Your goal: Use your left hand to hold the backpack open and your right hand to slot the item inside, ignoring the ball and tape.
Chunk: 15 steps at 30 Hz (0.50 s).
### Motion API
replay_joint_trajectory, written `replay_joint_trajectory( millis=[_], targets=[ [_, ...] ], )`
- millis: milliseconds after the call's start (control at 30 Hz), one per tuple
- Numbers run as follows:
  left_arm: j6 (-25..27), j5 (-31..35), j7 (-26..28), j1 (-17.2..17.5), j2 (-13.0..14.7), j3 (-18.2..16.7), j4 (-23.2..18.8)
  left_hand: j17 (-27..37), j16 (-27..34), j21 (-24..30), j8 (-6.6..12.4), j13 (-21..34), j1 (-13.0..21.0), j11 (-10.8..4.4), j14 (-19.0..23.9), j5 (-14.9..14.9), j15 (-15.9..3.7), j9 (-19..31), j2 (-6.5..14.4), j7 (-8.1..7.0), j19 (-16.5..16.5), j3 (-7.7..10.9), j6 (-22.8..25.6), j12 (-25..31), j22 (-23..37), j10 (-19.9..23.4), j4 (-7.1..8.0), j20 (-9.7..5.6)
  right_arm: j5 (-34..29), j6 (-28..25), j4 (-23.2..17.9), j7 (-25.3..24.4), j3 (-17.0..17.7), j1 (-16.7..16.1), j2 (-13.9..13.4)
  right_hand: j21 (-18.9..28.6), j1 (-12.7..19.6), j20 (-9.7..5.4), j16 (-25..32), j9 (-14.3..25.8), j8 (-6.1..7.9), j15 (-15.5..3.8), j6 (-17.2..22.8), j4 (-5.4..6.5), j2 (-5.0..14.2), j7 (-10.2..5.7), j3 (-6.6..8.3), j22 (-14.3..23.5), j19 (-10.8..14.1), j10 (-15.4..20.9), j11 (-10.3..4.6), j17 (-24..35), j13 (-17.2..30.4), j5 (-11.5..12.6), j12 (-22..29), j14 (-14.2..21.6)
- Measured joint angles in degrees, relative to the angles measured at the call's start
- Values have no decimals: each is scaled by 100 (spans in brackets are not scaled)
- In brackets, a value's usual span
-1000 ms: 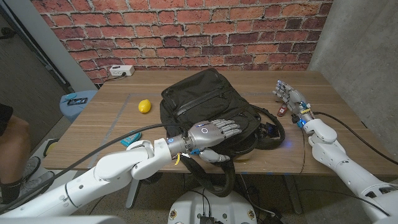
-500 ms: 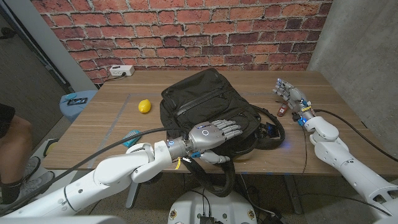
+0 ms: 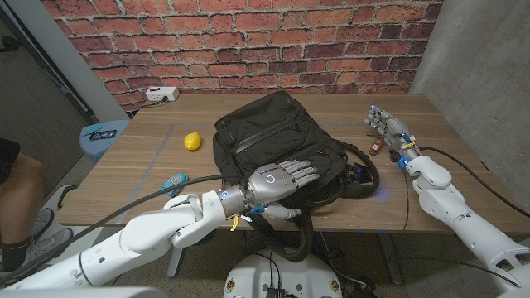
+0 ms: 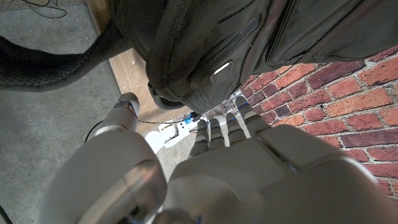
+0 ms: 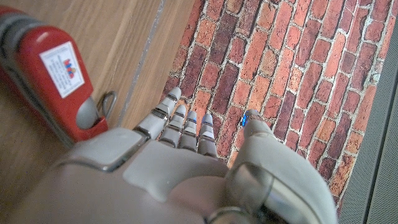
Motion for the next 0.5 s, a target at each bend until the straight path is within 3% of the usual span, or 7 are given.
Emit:
replay_joint_trajectory(
  millis=[500],
  targets=[
    [181,89,90,287,331,-292,-145,1,0,0,0,-1,51,0,0,0,0,-1,-8,0,-31,0,0,46,0,0,0,-31,-1,7,96,-84,-19,79,93,0,0,0,0,0,0,0,0,0,0,0,0,0,0,-12,-13,0,0,0,0,0]
  ],
)
